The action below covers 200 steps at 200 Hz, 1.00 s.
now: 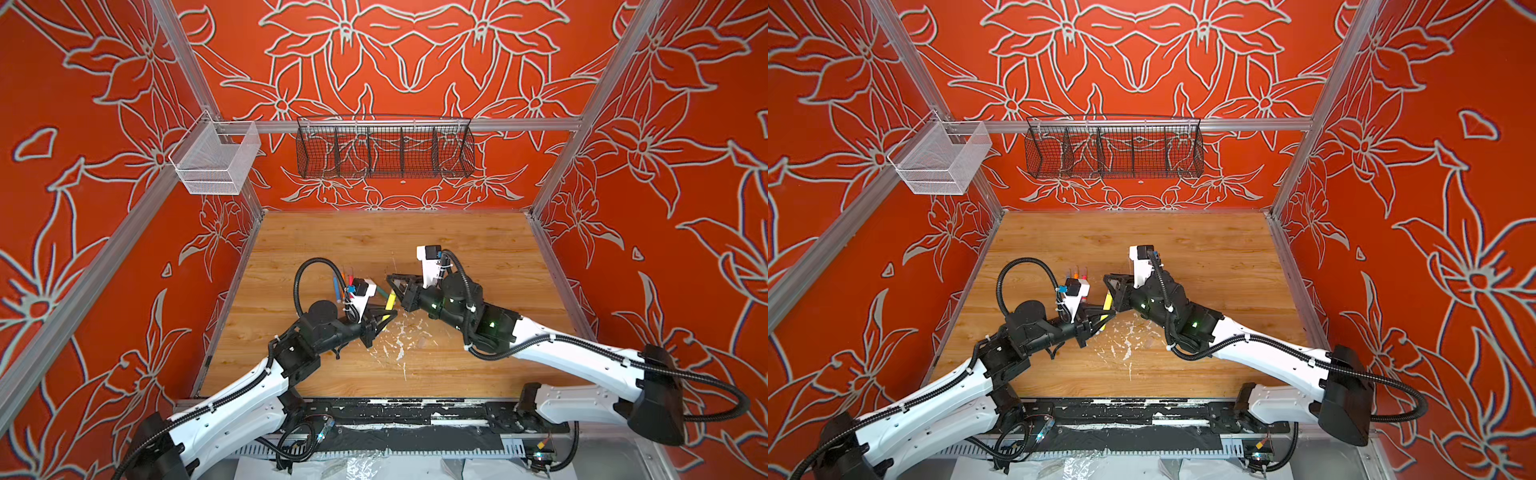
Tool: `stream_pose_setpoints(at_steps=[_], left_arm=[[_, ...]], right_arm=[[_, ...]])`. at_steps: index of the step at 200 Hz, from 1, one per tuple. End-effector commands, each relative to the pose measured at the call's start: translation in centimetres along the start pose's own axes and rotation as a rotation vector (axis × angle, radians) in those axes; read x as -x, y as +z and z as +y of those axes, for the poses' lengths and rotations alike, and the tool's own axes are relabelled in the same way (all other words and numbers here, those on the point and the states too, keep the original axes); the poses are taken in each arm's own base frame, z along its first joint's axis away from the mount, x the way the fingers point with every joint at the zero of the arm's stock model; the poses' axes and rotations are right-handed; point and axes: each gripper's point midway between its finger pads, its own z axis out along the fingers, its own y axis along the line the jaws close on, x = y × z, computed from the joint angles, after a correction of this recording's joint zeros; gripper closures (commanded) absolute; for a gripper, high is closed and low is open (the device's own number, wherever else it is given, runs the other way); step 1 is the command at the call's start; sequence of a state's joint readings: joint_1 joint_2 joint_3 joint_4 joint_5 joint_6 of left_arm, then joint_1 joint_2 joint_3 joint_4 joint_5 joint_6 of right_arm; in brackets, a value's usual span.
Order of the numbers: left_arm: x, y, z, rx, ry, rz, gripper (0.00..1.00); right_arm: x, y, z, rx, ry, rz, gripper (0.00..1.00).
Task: Insert the pens into the pen caps
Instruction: 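Press the white cap down onto the yellow marker tip with the right gripper, then open the right gripper off the cap and withdraw it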
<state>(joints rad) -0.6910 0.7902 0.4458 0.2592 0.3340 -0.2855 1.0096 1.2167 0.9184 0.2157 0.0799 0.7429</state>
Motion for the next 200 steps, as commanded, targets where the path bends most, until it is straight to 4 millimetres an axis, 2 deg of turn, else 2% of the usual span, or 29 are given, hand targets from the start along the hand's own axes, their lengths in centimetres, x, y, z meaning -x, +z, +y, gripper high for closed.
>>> stream_pose_setpoints(at_steps=[1, 7, 23, 52, 117, 145, 200], left_arm=[[0.6, -0.1, -0.1, -0.001, 0.032, -0.027, 1.00], [0.7, -0.1, 0.3, 0.023, 0.031, -0.033, 1.00], [1.5, -0.3, 0.7, 0.057, 0.030, -0.066, 1.00], [4.7, -0.7, 0.7, 0.101, 0.027, -0.133, 1.00], [11.9, -0.2, -1.3, 0.057, 0.046, -0.277, 1.00], [14.1, 0.1, -1.2, 0.072, 0.069, -0.296, 1.00], [17.0, -0.6, 1.1, 0.190, 0.093, -0.363, 1.00]], right_arm=[[-0.8, 0.2, 1.1, 0.038, 0.004, 0.049, 0.96], [-1.2, 0.2, 0.9, 0.035, 0.002, 0.063, 1.00], [-2.7, -0.1, 0.1, 0.012, -0.005, 0.098, 1.00], [-5.7, -1.0, -1.1, -0.021, -0.029, 0.137, 1.00], [-10.4, -2.2, 0.3, 0.028, -0.071, 0.236, 1.00], [-12.0, -2.6, 0.1, 0.019, -0.090, 0.246, 1.00], [-13.7, -3.1, 0.6, 0.037, -0.104, 0.247, 1.00]])
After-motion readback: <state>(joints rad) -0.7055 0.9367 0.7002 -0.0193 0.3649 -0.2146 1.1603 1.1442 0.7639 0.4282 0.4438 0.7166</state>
